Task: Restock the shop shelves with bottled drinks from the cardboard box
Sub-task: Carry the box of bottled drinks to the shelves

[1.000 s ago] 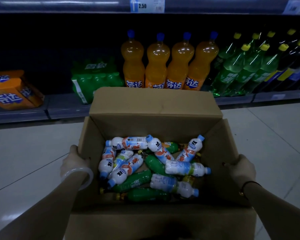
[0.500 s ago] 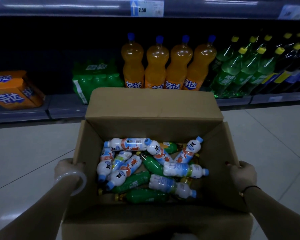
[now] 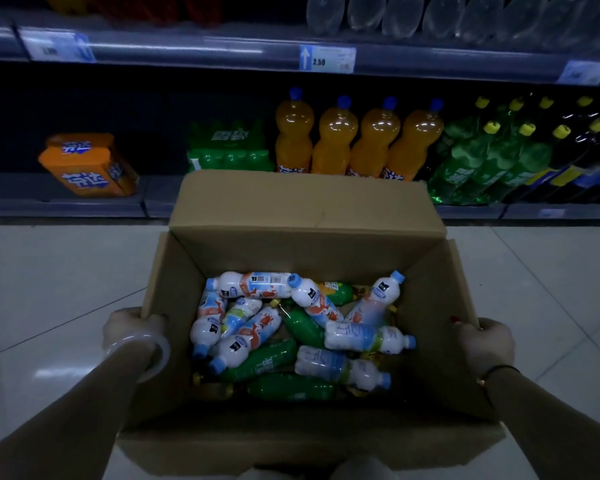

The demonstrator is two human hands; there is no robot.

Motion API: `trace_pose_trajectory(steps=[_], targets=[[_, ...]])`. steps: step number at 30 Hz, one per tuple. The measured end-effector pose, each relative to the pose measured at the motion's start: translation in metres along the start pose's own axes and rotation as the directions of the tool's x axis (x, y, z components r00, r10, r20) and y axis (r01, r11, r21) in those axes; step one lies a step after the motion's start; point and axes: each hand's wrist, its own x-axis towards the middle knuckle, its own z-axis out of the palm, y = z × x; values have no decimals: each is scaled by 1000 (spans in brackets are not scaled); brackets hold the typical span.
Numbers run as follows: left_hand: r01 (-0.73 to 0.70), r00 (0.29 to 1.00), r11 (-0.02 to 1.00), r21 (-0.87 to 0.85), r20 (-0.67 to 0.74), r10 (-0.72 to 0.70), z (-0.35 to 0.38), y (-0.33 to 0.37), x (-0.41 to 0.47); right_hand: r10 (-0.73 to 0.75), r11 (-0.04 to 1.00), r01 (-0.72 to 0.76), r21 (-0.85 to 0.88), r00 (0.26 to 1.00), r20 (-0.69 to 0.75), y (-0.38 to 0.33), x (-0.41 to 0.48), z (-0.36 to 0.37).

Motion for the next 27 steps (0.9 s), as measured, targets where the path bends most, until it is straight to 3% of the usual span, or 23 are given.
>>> trace_pose_trajectory(steps=[15,27], targets=[[230,949,951,-208,-171,-266,-253,26,-73,-247,957,259,-129,964,100,-225,-149,-98],[409,819,792,-452,-201,-538,-433,-32,-39,-438,843,508,-179,839,323,-380,-309,-18]])
